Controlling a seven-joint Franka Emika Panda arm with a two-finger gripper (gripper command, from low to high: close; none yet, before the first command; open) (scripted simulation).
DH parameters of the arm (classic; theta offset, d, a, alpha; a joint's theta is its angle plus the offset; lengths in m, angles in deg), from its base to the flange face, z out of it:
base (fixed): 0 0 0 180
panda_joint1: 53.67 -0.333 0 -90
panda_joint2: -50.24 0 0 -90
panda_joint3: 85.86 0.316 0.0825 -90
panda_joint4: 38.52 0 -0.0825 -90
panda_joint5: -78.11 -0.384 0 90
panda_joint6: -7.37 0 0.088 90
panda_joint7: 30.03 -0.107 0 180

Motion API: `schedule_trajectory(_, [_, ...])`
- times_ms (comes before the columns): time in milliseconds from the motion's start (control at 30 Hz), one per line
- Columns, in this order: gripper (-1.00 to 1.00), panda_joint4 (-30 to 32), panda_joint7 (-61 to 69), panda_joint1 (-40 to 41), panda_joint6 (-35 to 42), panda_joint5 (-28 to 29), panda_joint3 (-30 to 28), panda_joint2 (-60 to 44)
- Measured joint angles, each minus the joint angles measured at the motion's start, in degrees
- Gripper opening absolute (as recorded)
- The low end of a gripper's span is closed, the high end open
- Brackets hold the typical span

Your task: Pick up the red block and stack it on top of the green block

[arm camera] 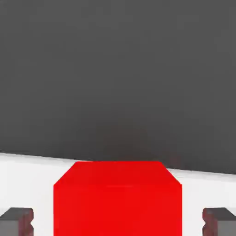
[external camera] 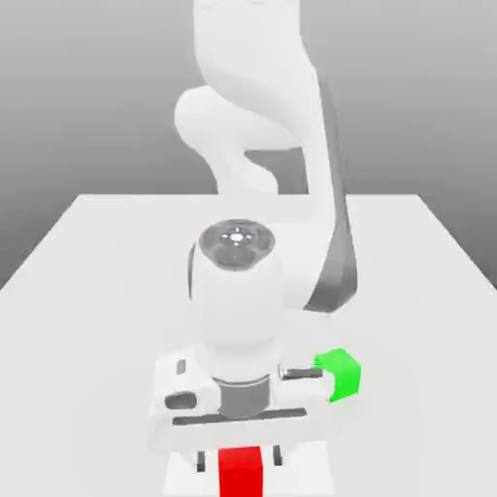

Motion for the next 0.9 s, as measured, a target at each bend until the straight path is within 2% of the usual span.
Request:
schedule_trajectory(133, [-1.0,0.0,0.0,0.1,-0.2,0.0,0.1,-0.3])
schedule_trajectory(300, [-1.0,1.7,-0.3,-0.4,7.0,0.9,-0.2,8.6])
schedule_trajectory(500, [-1.0,13.0,9.5,-6.7,8.0,1.1,5.2,21.0])
schedule_trajectory(733, [-1.0,26.8,23.3,-16.0,7.8,-1.0,7.7,34.5])
schedule_trajectory(900, [-1.0,27.9,23.8,-16.5,-0.8,0.2,8.3,27.2])
